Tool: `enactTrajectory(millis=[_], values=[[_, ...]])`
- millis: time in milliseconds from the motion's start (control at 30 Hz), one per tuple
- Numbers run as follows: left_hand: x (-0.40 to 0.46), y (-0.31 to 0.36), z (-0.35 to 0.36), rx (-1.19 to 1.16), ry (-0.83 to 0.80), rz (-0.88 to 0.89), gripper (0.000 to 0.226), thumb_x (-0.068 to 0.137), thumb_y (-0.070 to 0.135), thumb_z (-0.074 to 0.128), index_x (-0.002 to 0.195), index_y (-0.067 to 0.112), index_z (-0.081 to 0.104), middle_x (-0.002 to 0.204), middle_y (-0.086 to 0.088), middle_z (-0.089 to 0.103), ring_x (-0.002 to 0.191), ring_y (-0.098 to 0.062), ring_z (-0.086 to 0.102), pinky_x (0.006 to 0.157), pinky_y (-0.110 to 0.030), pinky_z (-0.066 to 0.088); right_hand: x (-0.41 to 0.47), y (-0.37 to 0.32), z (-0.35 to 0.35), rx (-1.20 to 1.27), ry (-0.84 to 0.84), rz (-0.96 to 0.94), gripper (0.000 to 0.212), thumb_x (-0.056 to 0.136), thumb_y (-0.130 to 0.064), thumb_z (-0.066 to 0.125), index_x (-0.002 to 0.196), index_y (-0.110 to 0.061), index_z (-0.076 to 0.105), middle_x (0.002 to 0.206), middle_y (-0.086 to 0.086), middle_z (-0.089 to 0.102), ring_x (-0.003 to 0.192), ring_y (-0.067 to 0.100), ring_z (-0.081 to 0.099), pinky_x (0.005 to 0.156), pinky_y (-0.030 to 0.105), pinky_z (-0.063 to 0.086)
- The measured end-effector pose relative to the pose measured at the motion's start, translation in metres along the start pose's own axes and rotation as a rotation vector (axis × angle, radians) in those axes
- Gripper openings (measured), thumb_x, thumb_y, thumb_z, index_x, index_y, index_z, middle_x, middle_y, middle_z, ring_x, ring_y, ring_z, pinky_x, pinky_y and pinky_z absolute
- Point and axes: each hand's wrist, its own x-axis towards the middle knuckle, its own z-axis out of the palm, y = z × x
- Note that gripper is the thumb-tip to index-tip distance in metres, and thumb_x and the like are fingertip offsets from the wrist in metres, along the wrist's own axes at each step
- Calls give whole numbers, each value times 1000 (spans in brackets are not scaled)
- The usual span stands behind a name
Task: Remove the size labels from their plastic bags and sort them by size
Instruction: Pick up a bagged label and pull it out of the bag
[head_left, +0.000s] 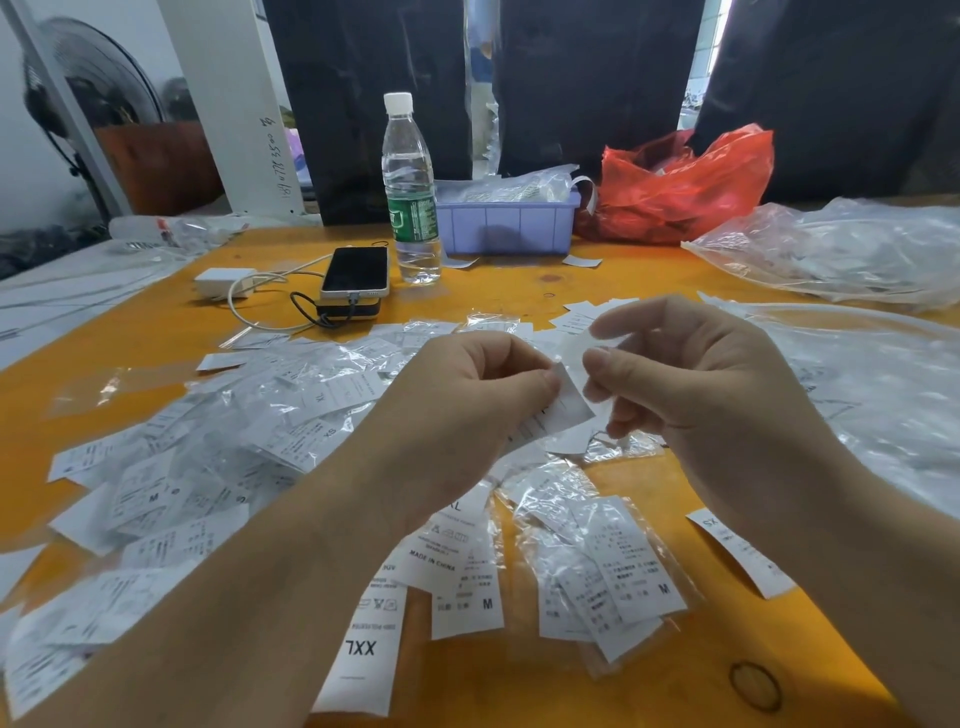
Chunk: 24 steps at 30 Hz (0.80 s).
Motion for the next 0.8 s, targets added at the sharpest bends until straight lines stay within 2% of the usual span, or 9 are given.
enactTrajectory(millis=[167, 300, 800], values=[[0, 1, 0, -12, 7, 7, 13, 89, 25, 66, 78, 25, 74, 71, 12, 69, 60, 3, 58, 56, -18, 42, 1, -1, 0, -17, 36, -4, 28, 73, -23, 71, 96, -9, 66, 58, 4, 64, 51, 16, 55, 48, 22, 49], [-1, 2, 0, -54, -31, 0, 13, 88, 22, 67, 79, 22, 75, 69, 8, 68, 57, 2, 58, 49, -12, 42, 1, 0, 1, -19, 17, 5, 31, 72, -25, 71, 97, -9, 66, 59, 4, 65, 52, 15, 56, 49, 22, 48], [-3, 5, 0, -82, -89, -27, 18, 88, 17, 67, 72, 22, 75, 70, 2, 71, 58, -3, 59, 47, -12, 42, 0, 0, 1, -9, -10, -14, 22, 75, -16, 71, 96, -9, 66, 59, 1, 64, 55, 15, 59, 50, 23, 49]])
